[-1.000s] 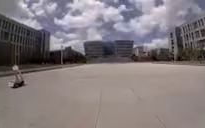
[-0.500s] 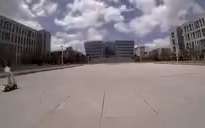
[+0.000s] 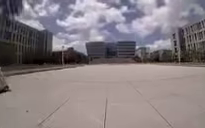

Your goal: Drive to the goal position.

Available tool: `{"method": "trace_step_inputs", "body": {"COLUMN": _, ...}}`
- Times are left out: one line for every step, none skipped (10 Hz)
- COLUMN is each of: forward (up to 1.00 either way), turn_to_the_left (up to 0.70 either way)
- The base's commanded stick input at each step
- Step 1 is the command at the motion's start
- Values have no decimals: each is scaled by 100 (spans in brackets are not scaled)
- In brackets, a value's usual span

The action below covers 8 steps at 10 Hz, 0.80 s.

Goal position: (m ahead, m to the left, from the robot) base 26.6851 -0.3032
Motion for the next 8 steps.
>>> {"method": "trace_step_inputs", "body": {"forward": 70, "turn_to_the_left": 0}}
{"method": "trace_step_inputs", "body": {"forward": 70, "turn_to_the_left": 0}}
{"method": "trace_step_inputs", "body": {"forward": 70, "turn_to_the_left": 0}}
{"method": "trace_step_inputs", "body": {"forward": 70, "turn_to_the_left": 0}}
{"method": "trace_step_inputs", "body": {"forward": 70, "turn_to_the_left": 0}}
{"method": "trace_step_inputs", "body": {"forward": 70, "turn_to_the_left": 0}}
{"method": "trace_step_inputs", "body": {"forward": 70, "turn_to_the_left": 0}}
{"method": "trace_step_inputs", "body": {"forward": 70, "turn_to_the_left": 0}}
